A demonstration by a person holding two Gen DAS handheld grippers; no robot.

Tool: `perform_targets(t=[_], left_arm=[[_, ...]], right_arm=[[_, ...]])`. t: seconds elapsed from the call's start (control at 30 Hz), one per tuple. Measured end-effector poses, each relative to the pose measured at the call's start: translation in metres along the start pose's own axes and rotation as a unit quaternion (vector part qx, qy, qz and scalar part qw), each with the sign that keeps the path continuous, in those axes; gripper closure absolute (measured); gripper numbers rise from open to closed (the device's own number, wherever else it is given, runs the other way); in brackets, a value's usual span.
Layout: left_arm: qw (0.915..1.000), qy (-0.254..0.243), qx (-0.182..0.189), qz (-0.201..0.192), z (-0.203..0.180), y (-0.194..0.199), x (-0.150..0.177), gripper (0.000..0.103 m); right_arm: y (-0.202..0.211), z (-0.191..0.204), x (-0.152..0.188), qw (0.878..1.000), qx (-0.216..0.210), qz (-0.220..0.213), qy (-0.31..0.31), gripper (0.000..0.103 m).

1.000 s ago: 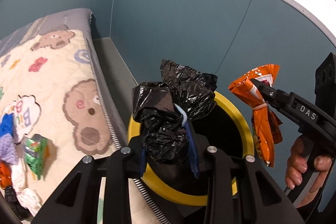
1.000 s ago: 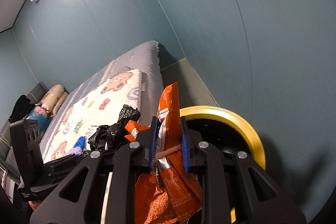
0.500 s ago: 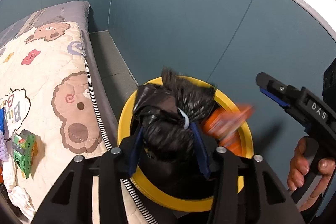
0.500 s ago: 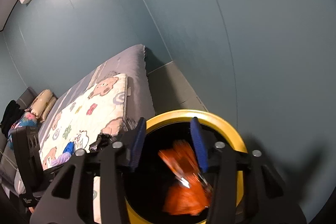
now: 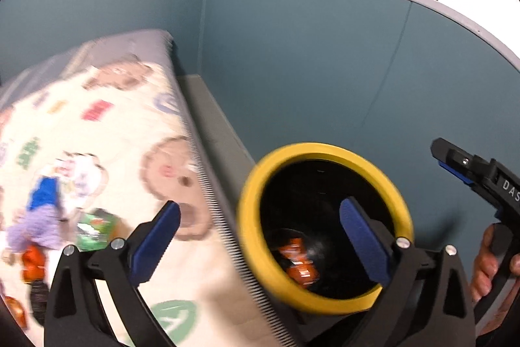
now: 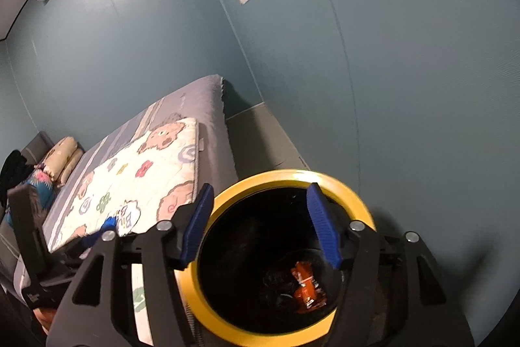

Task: Collect trash
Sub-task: 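Open both tools to drop the bag and wrapper into the bin, then move both tools back over the trash on the bed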

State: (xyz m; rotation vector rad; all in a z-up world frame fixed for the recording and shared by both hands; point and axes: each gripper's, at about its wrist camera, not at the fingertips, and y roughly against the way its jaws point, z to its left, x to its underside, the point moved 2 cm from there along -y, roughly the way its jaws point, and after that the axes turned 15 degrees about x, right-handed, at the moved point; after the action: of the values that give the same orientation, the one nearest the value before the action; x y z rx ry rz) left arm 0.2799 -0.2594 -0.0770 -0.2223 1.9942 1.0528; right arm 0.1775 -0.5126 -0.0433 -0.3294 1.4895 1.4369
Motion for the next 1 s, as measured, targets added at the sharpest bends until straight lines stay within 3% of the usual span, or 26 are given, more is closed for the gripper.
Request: perform_targets(t=[0.1, 0.23, 0.57, 0.77, 1.0], left_arm=[[0.9991, -0.008, -0.041, -0.008, 0.013, 0.026, 0.005, 0.008], [0.9973, 0.011, -0.069, -0.022, 0.038, 0.061, 0.010, 0.008], [0.9858, 0.062, -0.142, -0.063, 0.098, 0.153, 0.033, 0.008], [0.9746, 0.097, -0.190, -0.069, 0.141, 0.197, 0.055, 0.008], [0.9507, 0.154, -0.259, -0.073, 0.199, 0.242, 0.090, 0.008]], right_arm=[[0.005, 0.018, 0.008, 1.000, -0.016, 0.006, 0.017, 0.038], [0.019, 0.049, 0.017, 0.998, -0.045, 0.002, 0.038, 0.029], [0.050, 0.131, 0.038, 0.989, -0.113, 0.000, 0.094, 0.023], [0.063, 0.182, 0.056, 0.980, -0.151, 0.002, 0.132, 0.021], [0.073, 0.241, 0.083, 0.966, -0.190, 0.011, 0.174, 0.019]])
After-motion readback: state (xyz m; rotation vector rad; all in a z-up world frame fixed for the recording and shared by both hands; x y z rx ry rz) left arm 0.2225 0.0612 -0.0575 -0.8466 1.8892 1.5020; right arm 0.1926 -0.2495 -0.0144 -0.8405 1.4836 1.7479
